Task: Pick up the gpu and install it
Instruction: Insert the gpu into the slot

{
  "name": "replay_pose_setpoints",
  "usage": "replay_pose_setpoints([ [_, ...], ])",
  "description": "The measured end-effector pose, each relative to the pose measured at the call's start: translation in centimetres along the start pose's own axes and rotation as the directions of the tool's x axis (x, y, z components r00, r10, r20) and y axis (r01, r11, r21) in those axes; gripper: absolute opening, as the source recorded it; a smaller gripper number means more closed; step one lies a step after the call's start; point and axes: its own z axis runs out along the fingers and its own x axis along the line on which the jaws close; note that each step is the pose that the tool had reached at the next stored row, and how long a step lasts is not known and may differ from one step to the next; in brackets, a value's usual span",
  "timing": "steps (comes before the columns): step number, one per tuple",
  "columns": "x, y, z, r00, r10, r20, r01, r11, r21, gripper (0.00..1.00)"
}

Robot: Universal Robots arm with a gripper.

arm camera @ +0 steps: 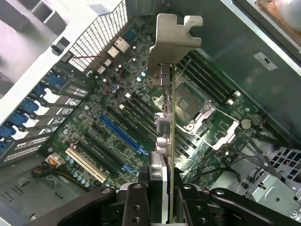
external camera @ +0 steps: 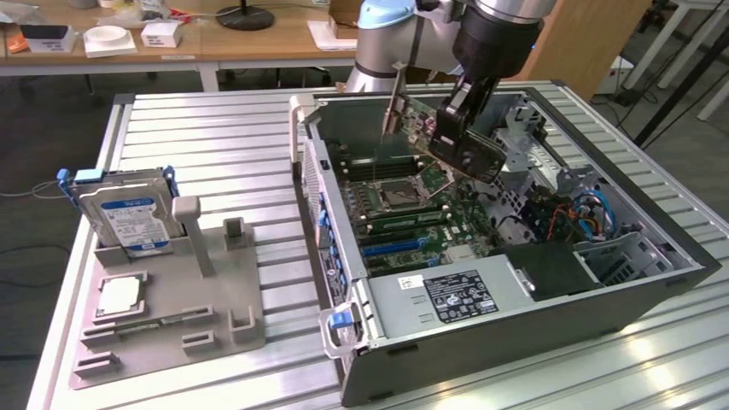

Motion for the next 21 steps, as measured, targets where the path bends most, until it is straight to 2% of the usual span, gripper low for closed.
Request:
replay_pose_setpoints([
  [1,0.01,0.01,0.0,1.0,0.0,-0.0046,0.0,1.0,0.0055,0.28],
  [4,0.0,0.0,0.02,0.9998,0.0,-0.022,0.0,0.9996,0.027,0.28],
  [5,0.0,0.0,0.03,0.9997,0.0,-0.0255,0.0,0.9995,0.0323,0.28],
  [7,0.0,0.0,0.05,0.9996,0.0,-0.0274,0.001,0.9992,0.04,0.28],
  [10,0.01,-0.01,0.08,0.9998,0.0,-0.0222,0.001,0.9987,0.0502,0.28],
  [11,0.0,-0.01,0.08,0.9998,0.0,-0.0201,0.001,0.9986,0.0524,0.28],
  [17,0.0,-0.01,0.09,0.9998,-0.001,-0.0198,0.002,0.9986,0.0526,0.28],
  [21,0.01,0.0,0.12,0.9984,-0.051,-0.0226,0.052,0.9974,0.0504,0.28],
])
